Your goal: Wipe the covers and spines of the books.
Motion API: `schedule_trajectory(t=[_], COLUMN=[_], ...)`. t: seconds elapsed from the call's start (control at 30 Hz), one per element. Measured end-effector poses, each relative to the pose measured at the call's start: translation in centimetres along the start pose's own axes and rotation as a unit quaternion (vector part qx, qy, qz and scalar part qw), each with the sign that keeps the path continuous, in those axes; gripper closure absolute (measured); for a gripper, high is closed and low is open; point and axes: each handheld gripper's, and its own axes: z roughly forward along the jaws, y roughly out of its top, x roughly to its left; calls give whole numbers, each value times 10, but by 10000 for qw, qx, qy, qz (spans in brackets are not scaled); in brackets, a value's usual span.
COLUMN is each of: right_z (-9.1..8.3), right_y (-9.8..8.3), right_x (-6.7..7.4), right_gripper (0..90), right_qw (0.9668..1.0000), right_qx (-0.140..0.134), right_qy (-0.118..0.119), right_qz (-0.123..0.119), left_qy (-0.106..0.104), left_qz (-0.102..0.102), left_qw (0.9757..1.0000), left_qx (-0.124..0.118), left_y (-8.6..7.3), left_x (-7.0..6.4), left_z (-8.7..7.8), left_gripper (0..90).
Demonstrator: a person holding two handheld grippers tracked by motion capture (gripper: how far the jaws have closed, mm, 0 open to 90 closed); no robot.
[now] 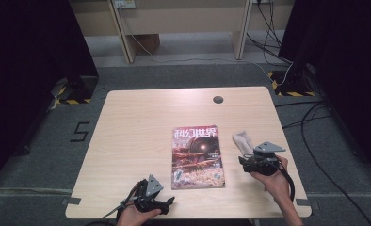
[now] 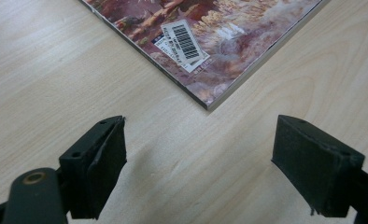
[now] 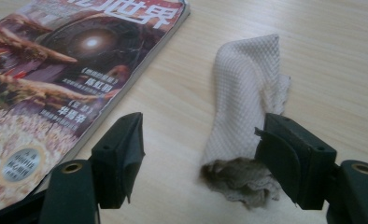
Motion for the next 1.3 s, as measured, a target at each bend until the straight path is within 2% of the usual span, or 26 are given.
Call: schedule_trajectory(t=[0.23, 0.3, 0.5, 0.67, 1.07, 1.3], right_z=[-8, -10, -17, -20, -29, -33], right_y=[-12, -16, -25, -34, -52, -59], right_x=[8, 10, 18, 24, 41, 45], right_gripper=[190, 174, 195, 183, 180, 186], right_qw=[10000, 10000, 9998, 9993, 9971, 9957], right_qx=[1, 0, -29, 20, 327, 458], right_qy=[-44, 30, 205, 361, 618, 712], right_qz=[57, 61, -72, -58, -287, -369], left_qy=[-7, -6, -10, -29, -31, -117], left_qz=[21, 18, 33, 32, 73, 57], left_qw=[10000, 10000, 10000, 10000, 9999, 9998], left_qx=[10, 9, 41, 69, 121, 140], left_y=[0, 0, -1, -1, -2, -2], left_x=[0, 0, 0, 0, 0, -1], left_z=[0, 0, 1, 1, 2, 2], left_gripper=[170, 169, 166, 164, 159, 156])
